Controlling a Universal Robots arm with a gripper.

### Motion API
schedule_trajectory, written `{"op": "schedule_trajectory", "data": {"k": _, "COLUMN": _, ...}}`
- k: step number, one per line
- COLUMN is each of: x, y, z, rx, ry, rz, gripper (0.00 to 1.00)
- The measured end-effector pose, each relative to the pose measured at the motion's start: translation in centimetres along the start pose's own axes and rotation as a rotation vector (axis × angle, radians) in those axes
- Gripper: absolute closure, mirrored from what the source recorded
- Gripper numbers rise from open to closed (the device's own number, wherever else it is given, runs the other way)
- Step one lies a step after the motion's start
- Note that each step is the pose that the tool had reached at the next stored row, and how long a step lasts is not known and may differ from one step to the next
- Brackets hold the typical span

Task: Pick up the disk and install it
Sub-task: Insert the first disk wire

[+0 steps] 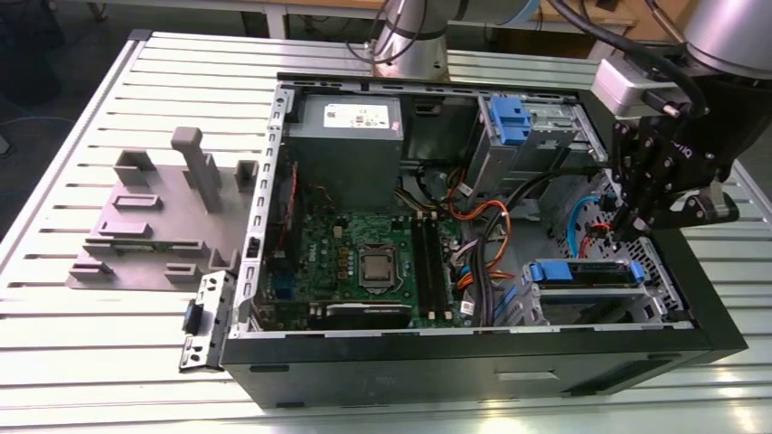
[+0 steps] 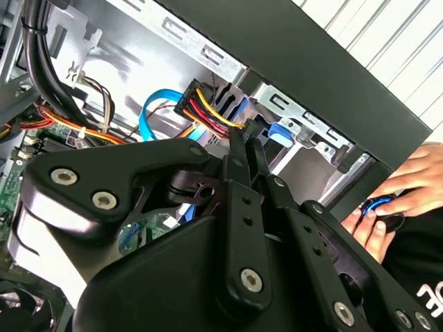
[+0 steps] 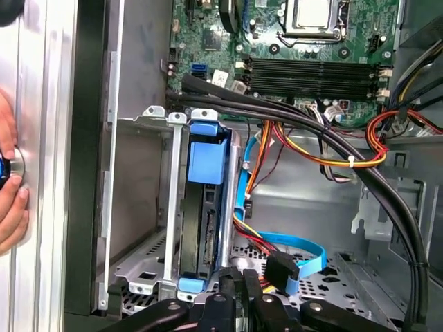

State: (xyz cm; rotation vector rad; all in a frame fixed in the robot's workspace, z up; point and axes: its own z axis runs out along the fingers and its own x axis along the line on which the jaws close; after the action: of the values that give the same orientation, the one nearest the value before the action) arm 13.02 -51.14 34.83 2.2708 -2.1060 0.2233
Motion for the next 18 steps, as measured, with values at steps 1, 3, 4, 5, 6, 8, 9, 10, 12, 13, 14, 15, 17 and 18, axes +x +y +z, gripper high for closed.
{"op": "schedule_trajectory", "data": {"k": 1, "x": 0.01, "y": 0.13, "z": 0.0, "rx": 0.0061, "ry": 0.0001, "rz": 0.001, "gripper": 0.83}}
{"op": "schedule_trajectory", "data": {"k": 3, "x": 0.12, "y": 0.34, "z": 0.01, "rx": 0.0174, "ry": -0.0002, "rz": 0.002, "gripper": 0.83}}
{"op": "schedule_trajectory", "data": {"k": 4, "x": 0.25, "y": 0.39, "z": 0.05, "rx": 0.0209, "ry": -0.0016, "rz": 0.003, "gripper": 0.83}}
{"op": "schedule_trajectory", "data": {"k": 5, "x": 0.43, "y": 0.43, "z": 0.11, "rx": 0.0234, "ry": -0.004, "rz": 0.003, "gripper": 0.83}}
{"op": "schedule_trajectory", "data": {"k": 6, "x": 0.62, "y": 0.46, "z": 0.15, "rx": 0.0252, "ry": -0.0064, "rz": 0.004, "gripper": 0.83}}
{"op": "schedule_trajectory", "data": {"k": 8, "x": 1.01, "y": 0.56, "z": 0.26, "rx": 0.0284, "ry": -0.0123, "rz": 0.005, "gripper": 0.83}}
{"op": "schedule_trajectory", "data": {"k": 9, "x": 1.2, "y": 0.62, "z": 0.3, "rx": 0.0298, "ry": -0.0161, "rz": 0.005, "gripper": 0.83}}
{"op": "schedule_trajectory", "data": {"k": 10, "x": 1.29, "y": 0.64, "z": 0.35, "rx": 0.0302, "ry": -0.0191, "rz": 0.005, "gripper": 0.83}}
{"op": "schedule_trajectory", "data": {"k": 12, "x": 1.39, "y": 0.8, "z": 0.42, "rx": 0.0315, "ry": -0.0238, "rz": 0.006, "gripper": 0.83}}
{"op": "schedule_trajectory", "data": {"k": 13, "x": 1.43, "y": 0.97, "z": 0.45, "rx": 0.0331, "ry": -0.0269, "rz": 0.006, "gripper": 0.83}}
{"op": "schedule_trajectory", "data": {"k": 14, "x": 1.46, "y": 1.2, "z": 0.47, "rx": 0.0354, "ry": -0.0293, "rz": 0.007, "gripper": 0.83}}
{"op": "schedule_trajectory", "data": {"k": 15, "x": 1.5, "y": 1.39, "z": 0.5, "rx": 0.0377, "ry": -0.0309, "rz": 0.007, "gripper": 0.83}}
{"op": "schedule_trajectory", "data": {"k": 17, "x": 1.57, "y": 1.6, "z": 0.58, "rx": 0.0411, "ry": -0.0315, "rz": 0.008, "gripper": 0.83}}
{"op": "schedule_trajectory", "data": {"k": 18, "x": 1.61, "y": 1.66, "z": 0.62, "rx": 0.0422, "ry": -0.0314, "rz": 0.008, "gripper": 0.83}}
